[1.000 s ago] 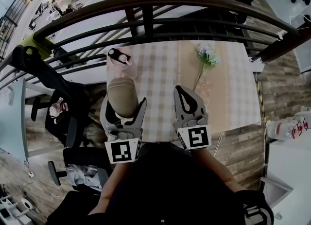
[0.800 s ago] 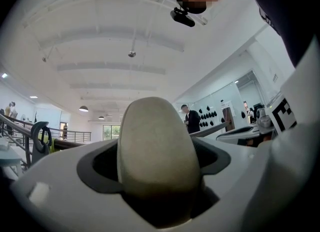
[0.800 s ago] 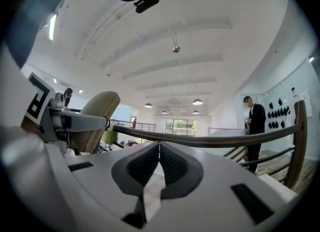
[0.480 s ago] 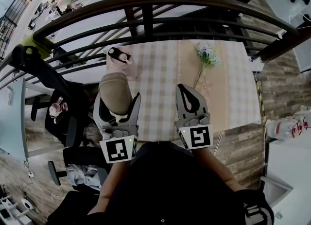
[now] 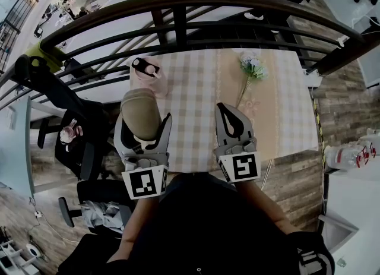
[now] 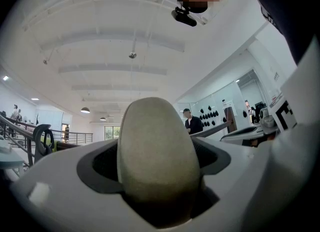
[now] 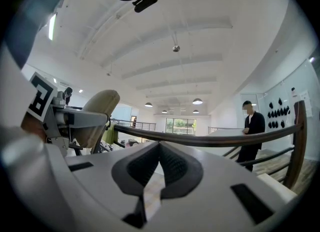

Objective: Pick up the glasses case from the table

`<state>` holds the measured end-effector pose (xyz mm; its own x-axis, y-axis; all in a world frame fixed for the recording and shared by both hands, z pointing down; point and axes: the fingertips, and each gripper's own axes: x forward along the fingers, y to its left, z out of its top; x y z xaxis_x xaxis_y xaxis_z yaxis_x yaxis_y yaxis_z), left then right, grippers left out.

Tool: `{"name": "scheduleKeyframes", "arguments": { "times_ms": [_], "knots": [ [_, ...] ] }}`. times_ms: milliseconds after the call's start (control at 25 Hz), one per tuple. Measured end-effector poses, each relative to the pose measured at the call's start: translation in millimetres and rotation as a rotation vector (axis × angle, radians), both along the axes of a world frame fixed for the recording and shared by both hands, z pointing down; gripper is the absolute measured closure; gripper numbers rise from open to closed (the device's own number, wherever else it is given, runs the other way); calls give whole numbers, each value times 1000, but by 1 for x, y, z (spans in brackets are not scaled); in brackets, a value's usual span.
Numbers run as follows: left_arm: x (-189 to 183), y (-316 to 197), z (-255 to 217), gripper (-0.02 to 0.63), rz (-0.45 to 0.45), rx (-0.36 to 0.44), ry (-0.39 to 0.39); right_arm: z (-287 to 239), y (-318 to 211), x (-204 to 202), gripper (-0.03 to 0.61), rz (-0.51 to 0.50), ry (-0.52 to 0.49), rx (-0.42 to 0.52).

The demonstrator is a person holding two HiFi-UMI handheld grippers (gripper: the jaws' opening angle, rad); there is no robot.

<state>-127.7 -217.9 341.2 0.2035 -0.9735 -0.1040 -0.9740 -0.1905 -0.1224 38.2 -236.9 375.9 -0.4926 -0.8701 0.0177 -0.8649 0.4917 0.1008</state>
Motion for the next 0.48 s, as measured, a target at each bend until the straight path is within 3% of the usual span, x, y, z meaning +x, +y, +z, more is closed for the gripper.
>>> {"name": "scheduleKeyframes", "arguments": {
  "times_ms": [480],
  "knots": [
    [-2, 5, 2, 178, -5, -11, -2, 2, 5, -1, 568, -2, -8, -17]
  ]
}}
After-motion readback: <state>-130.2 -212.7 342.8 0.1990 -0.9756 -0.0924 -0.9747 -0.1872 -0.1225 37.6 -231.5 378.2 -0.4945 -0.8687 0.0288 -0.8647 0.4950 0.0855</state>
